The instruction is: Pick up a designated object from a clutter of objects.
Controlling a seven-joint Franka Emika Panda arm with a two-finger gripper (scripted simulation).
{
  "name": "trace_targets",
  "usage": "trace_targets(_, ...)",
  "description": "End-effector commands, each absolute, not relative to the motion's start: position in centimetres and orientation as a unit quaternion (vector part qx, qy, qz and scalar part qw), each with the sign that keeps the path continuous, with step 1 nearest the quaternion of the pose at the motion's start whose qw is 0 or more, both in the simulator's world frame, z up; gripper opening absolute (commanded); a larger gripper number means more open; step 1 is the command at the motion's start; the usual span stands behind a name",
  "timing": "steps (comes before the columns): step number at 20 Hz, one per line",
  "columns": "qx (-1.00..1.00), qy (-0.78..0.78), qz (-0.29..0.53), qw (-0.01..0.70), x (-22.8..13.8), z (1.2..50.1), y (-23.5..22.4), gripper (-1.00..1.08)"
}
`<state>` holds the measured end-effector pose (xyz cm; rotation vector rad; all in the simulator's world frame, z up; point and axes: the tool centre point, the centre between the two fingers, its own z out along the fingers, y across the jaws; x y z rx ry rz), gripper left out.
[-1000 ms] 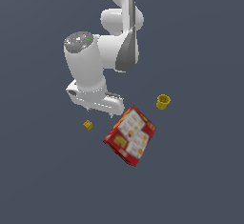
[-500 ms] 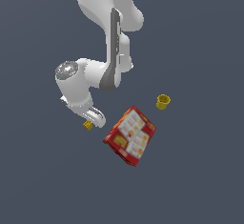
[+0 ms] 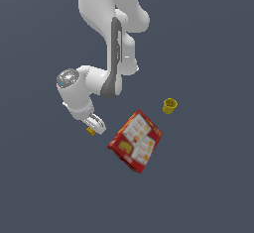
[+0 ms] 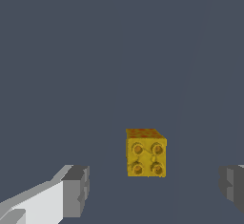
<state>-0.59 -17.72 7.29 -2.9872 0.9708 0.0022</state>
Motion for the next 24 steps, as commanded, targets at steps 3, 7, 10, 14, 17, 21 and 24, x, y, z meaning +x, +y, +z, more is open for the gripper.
trace_targets(3, -0.951, 0.309, 0.001, 0.0, -0.6, 6.5, -17.7, 1.0)
trace_targets(7, -0.951, 0.31, 0.0, 0.0, -0.7, 4.7, -17.7, 1.0)
trace_targets(10, -0.95, 0.311, 0.0, 0.0, -0.7, 3.2, -17.8, 1.0)
trace_targets(14, -0.95, 0.311, 0.0, 0.0, -0.7, 2.3, -17.8, 1.0)
trace_targets(17, -0.95, 0.311, 0.0, 0.0, -0.6, 2.2, -17.8, -1.0)
trace_targets(21, -0.95, 0.311, 0.0, 0.0, -0.6, 2.2, -17.8, -1.0)
trace_targets(24, -0.95, 0.311, 0.0, 0.0, -0.6, 2.2, -17.8, -1.0)
